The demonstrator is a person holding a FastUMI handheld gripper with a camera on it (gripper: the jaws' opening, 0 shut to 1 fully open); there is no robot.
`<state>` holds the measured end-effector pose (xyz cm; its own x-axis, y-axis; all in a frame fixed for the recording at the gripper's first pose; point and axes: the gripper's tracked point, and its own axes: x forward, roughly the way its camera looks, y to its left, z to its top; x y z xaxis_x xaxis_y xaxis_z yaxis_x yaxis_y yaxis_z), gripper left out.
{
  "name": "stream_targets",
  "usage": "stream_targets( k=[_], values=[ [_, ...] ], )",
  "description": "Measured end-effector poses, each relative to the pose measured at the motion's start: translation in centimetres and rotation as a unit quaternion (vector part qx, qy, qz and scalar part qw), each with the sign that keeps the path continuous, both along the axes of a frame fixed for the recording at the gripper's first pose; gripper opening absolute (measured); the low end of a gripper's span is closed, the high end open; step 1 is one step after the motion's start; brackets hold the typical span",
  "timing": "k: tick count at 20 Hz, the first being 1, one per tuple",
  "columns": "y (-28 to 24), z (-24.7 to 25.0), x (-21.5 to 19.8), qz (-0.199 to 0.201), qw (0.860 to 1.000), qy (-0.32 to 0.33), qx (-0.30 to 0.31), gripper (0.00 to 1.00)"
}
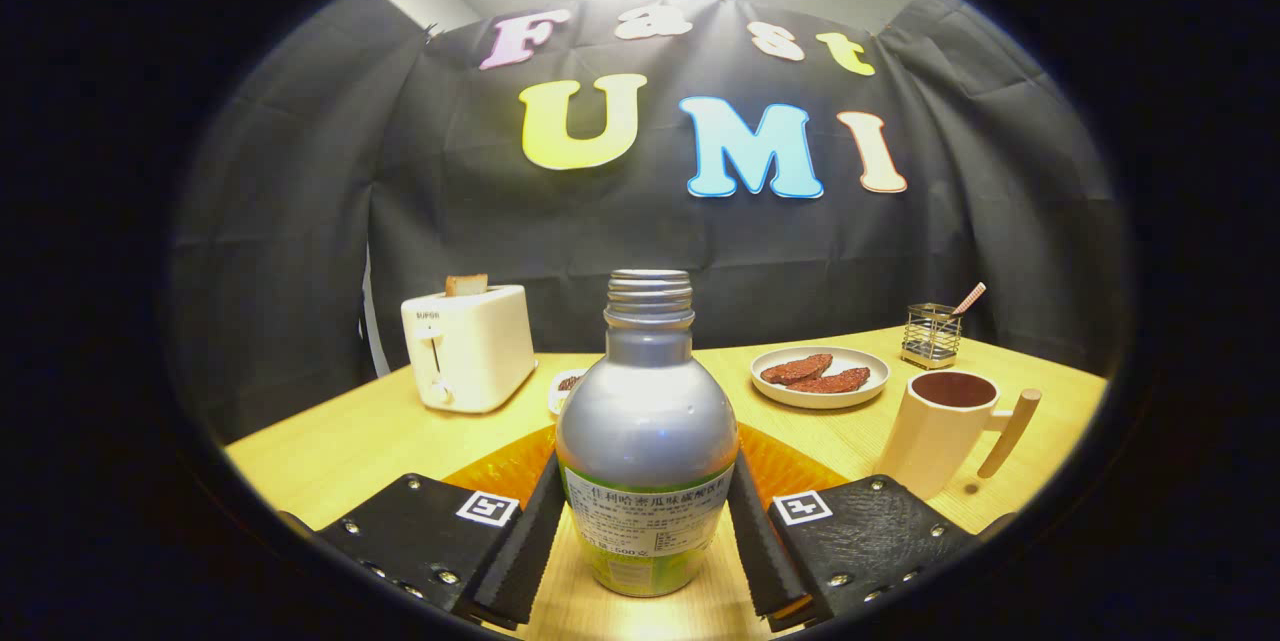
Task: Take the bottle from table, then pour the juice into the cup, finally place the bottle on the coaster
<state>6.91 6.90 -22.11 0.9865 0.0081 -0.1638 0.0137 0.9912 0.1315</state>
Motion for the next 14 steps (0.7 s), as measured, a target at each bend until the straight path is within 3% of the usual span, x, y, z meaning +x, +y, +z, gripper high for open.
stream_targets(
  k=[7, 14],
  values=[
    [-2.4, 2.6, 2.0, -0.014, 0.989, -0.013, 0.15, 0.78],
    [-4.0, 3.3, 2.8, -0.02, 0.959, -0.02, 0.281, 0.78]
  ],
)
